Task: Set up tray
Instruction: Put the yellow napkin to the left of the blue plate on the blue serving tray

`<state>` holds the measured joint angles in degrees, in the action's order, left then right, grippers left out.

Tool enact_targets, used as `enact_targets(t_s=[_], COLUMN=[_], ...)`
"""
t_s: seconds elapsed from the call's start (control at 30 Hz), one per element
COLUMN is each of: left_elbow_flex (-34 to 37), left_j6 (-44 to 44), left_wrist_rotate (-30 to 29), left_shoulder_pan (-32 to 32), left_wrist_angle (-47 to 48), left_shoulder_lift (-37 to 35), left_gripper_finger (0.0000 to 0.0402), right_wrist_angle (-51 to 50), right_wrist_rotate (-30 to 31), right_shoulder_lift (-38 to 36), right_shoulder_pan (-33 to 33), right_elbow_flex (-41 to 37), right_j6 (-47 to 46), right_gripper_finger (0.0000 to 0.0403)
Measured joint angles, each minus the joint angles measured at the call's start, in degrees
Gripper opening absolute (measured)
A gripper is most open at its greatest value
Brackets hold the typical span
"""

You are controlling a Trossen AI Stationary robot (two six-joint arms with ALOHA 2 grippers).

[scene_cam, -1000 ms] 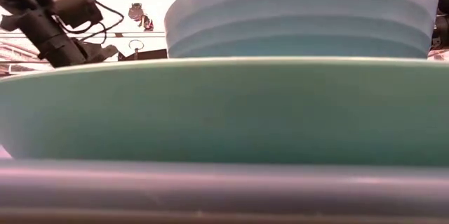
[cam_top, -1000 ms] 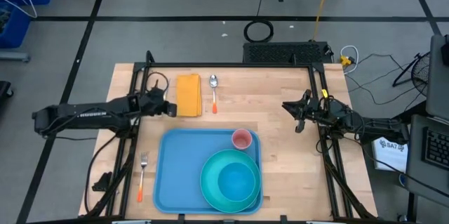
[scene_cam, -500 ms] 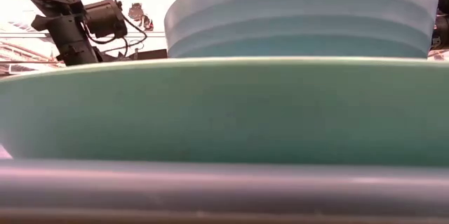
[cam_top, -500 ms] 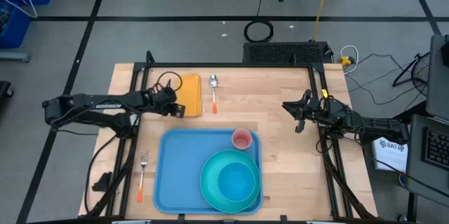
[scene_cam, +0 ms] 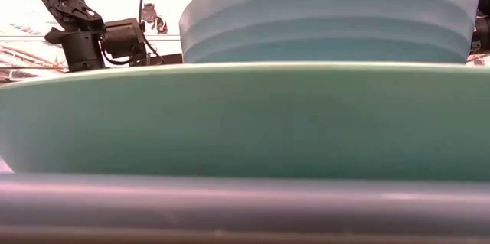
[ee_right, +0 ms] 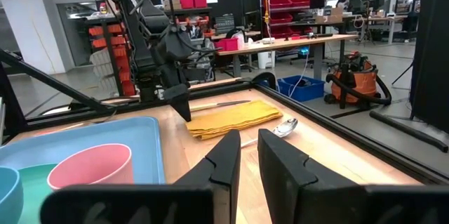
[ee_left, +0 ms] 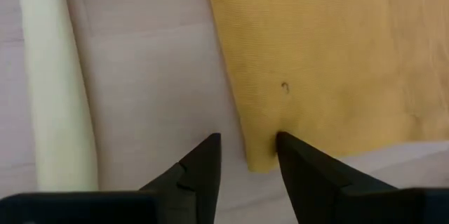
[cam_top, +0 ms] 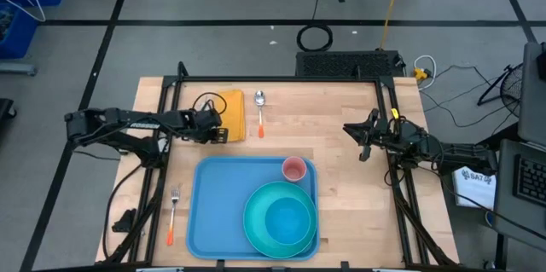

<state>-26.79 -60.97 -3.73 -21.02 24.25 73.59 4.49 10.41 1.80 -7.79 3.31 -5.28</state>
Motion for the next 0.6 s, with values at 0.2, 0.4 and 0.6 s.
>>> enact_targets(t_s=[0.2,0.4,0.6], left_elbow_flex=[0.33,0.79,4.94], left_j6=[0.26,0.9,-0.68], left_wrist_rotate=[0.46,1.31,2.49], left_shoulder_pan=[-0.02,0.0,-0.01], left_wrist_angle=[-5.57,-12.76,-23.98], left_shoulder_lift=[-0.47,-0.06,1.24], left_gripper_finger=[0.0145,0.0145,0.0145], right_wrist_angle=[0.0,0.02,0.0], right_wrist_rotate=[0.0,0.0,0.0], right_shoulder_lift=[0.0,0.0,0.0], right_shoulder_pan=[0.02,0.02,0.02], right_elbow_flex=[0.0,0.0,0.0], right_j6=[0.0,-0.02,-0.01], right_gripper_finger=[0.0045,0.0045,0.0045])
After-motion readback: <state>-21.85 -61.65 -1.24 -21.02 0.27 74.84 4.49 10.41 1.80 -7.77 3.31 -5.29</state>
